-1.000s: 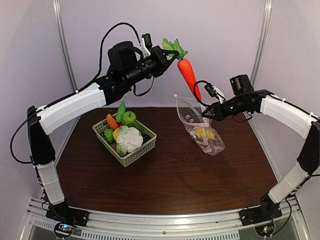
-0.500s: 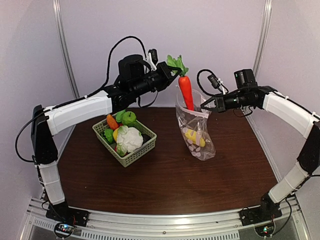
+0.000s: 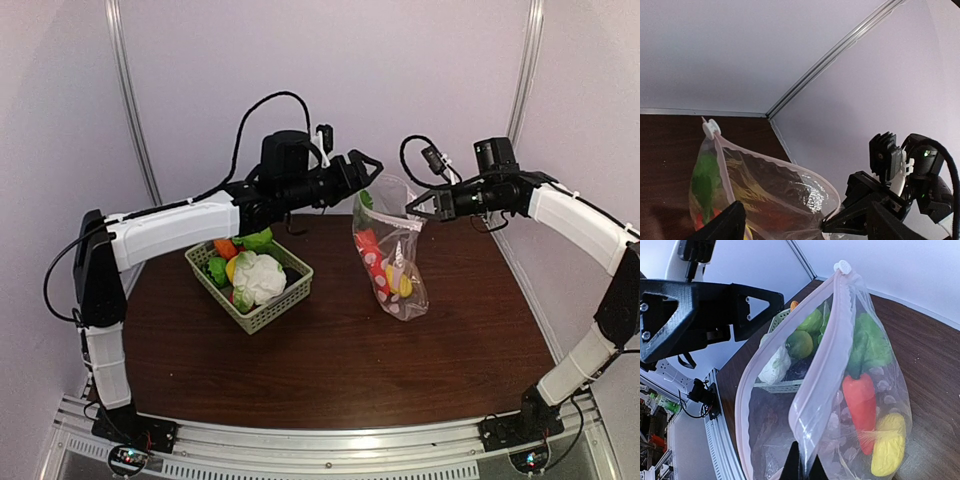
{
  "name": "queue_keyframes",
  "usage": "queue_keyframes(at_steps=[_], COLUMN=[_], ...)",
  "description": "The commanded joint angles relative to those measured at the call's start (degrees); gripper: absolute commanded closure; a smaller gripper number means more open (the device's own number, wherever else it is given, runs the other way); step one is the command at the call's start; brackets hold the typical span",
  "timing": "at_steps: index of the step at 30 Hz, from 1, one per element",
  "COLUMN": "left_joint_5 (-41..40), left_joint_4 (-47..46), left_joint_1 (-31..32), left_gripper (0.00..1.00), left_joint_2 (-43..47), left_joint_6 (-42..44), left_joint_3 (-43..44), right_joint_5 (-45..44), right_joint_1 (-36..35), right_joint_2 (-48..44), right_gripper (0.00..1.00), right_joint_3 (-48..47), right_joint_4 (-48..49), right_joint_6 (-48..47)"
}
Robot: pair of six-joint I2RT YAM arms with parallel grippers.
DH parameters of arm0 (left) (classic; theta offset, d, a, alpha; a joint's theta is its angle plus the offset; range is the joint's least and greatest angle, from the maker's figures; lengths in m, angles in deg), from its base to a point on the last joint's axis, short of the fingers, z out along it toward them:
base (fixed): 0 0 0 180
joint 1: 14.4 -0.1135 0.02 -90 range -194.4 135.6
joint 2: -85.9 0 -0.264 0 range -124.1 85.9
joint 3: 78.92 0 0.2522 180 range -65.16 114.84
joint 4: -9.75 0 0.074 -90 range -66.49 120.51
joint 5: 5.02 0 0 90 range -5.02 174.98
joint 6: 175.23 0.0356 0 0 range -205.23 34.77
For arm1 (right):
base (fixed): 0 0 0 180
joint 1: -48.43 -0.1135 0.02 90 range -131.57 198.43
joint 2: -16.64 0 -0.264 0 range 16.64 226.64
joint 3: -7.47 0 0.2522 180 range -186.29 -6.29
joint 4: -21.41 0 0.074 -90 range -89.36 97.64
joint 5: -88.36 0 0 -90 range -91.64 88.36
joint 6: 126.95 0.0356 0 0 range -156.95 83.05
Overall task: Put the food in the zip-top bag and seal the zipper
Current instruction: Place the fake vegetable in the zipper food storage bag, then pick up the fake fruit from the bin.
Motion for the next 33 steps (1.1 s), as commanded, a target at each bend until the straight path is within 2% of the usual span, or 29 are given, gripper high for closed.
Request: queue_keyframes(at_steps=[1,4,6,9,12,14,17,19,21,24,29,33], left_joint_5=[-2.4,-3.8,-9.2,-12.6,-13.1,-16.0,-20.5,-24.9,-26.3,-23.1,-19.9,-17.0], left_joint_4=[2.0,3.6,6.7,14.3,27.2,33.5,38.4,40.4,41.0,38.4,31.6,25.8], left_joint_1=[-0.7,-2.2,-3.4,-7.9,-13.2,-13.6,-13.8,-14.7,-16.7,-22.5,-28.0,-29.4], left_gripper=[0.12,0.09,0.04,0.04,0.10,0.10,0.06,0.04,0.08,0.15,0.18,0.20], left_joint_2=[7.3,11.7,15.4,19.5,19.2,18.4,18.2,18.1,18.3,18.8,17.6,13.9], left_joint_6=[9.4,14.3,17.9,20.6,20.4,21.7,21.9,21.7,20.5,17.4,14.7,12.5], left_joint_3=[0.0,-1.6,-4.5,-9.5,-11.9,-12.4,-14.7,-15.7,-17.1,-20.8,-25.2,-26.4], right_joint_5=[-0.5,-0.6,-2.1,-9.0,-8.1,-11.3,-9.6,-9.1,-9.4,-9.1,-9.1,-9.2], right_joint_1=[0.8,1.5,2.6,3.0,3.0,2.4,2.0,2.0,1.8,1.5,1.4,1.4], right_joint_2=[-1.3,-1.6,-2.5,-3.9,-3.4,-3.3,-1.0,-1.3,-1.7,-0.4,-0.4,-0.8], right_gripper=[1.00,1.00,1.00,1.00,1.00,1.00,1.00,1.00,1.00,1.00,1.00,1.00], right_joint_3=[0.4,-1.5,-2.7,-0.1,1.4,5.5,5.4,6.0,7.2,6.2,6.5,7.1], right_joint_4=[1.4,-0.4,-1.5,0.5,-0.7,3.1,0.5,2.2,5.2,3.7,2.8,3.4], right_joint_6=[-1.5,-4.3,-6.4,-8.0,-10.4,-9.3,-10.8,-9.5,-7.6,-7.8,-8.5,-8.2])
